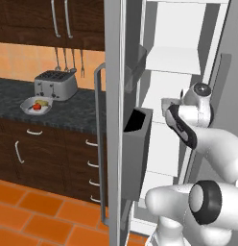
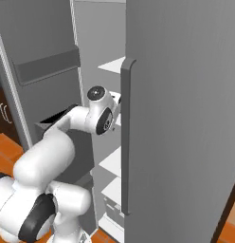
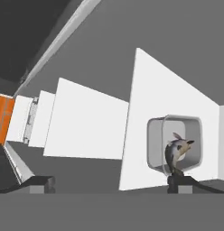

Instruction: Take the meat container that has the fish and place it on the second highest rack of the freezer. Then take the vegetable container that has the tomato and potato and place it on the highest rack of the freezer.

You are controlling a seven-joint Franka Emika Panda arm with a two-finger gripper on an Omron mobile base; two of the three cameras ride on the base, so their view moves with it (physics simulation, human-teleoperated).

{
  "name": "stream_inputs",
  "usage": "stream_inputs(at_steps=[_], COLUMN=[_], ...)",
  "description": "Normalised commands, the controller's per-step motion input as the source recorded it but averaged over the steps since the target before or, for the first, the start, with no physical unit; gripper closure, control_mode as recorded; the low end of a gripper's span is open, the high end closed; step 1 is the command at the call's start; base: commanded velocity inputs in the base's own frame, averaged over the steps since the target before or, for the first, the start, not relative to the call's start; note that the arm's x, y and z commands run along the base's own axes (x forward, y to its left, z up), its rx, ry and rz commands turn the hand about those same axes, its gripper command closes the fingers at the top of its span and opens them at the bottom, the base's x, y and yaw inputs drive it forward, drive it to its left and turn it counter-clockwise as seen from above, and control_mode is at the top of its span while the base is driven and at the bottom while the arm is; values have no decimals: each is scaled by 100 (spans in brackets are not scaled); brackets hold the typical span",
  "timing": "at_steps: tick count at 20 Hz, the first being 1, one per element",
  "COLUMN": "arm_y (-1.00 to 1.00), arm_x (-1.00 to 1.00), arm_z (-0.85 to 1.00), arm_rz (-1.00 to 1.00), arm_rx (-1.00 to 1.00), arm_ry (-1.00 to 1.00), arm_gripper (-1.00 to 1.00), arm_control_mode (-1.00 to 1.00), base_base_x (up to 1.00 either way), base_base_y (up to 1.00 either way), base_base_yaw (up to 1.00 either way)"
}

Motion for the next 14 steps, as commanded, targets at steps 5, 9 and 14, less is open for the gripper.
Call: stream_inputs(at_steps=[5,9,14], arm_y=[23,39,25], arm_x=[-83,-71,-65], arm_z=[40,50,45], arm_rz=[1,0,2], arm_rx=[0,0,0], arm_ry=[11,12,8], arm_gripper=[-100,-100,-100], arm_control_mode=[-100,-100,-100], base_base_x=[0,0,0], base_base_y=[0,0,0], base_base_yaw=[0,0,0])
